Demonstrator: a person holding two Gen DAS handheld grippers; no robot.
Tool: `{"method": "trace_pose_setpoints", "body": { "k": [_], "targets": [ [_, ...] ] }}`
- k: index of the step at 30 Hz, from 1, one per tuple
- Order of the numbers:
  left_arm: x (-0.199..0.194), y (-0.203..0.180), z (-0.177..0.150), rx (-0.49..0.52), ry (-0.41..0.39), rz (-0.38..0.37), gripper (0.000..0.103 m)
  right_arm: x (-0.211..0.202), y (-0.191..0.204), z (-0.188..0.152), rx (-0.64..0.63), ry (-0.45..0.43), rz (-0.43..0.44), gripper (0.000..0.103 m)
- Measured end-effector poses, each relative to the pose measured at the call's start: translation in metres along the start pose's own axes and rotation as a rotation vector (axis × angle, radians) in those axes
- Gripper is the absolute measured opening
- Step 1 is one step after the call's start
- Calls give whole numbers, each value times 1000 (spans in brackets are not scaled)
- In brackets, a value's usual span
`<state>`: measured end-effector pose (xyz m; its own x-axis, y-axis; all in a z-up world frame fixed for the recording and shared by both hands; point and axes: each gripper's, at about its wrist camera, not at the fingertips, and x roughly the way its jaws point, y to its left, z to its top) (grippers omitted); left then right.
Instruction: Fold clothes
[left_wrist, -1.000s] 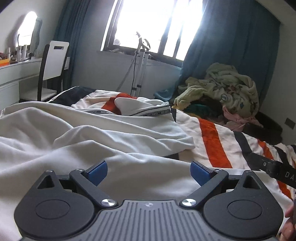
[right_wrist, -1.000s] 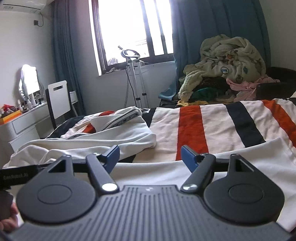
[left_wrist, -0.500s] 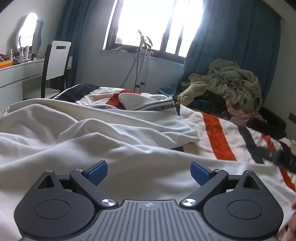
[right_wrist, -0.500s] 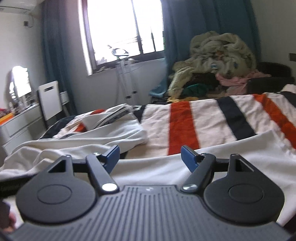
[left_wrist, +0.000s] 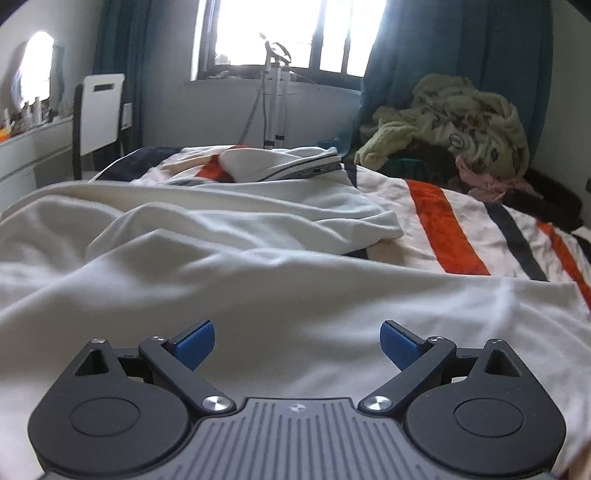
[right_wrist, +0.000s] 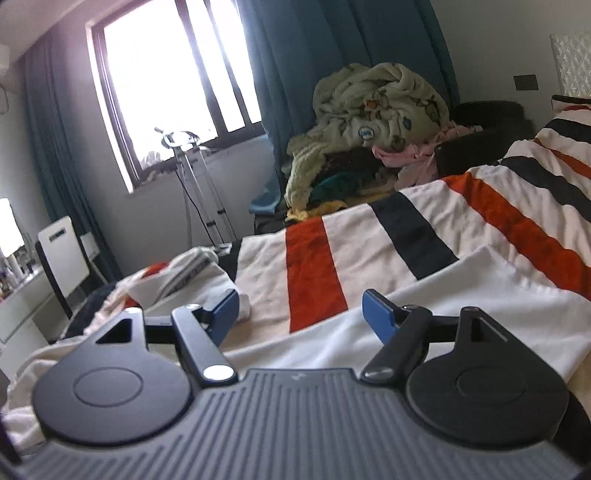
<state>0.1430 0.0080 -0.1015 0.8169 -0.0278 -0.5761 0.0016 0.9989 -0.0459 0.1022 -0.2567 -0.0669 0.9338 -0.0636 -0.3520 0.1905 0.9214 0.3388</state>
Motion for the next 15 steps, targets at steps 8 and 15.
{"method": "trace_pose_setpoints", "body": {
  "k": [8,15],
  "targets": [
    [99,-54,79,91,-34,52,97,24,-29,-3,72,32,-48,76],
    [224,-103,130,100,64,158,97,68,-48,-7,76,-19,-187,76]
  ]
}}
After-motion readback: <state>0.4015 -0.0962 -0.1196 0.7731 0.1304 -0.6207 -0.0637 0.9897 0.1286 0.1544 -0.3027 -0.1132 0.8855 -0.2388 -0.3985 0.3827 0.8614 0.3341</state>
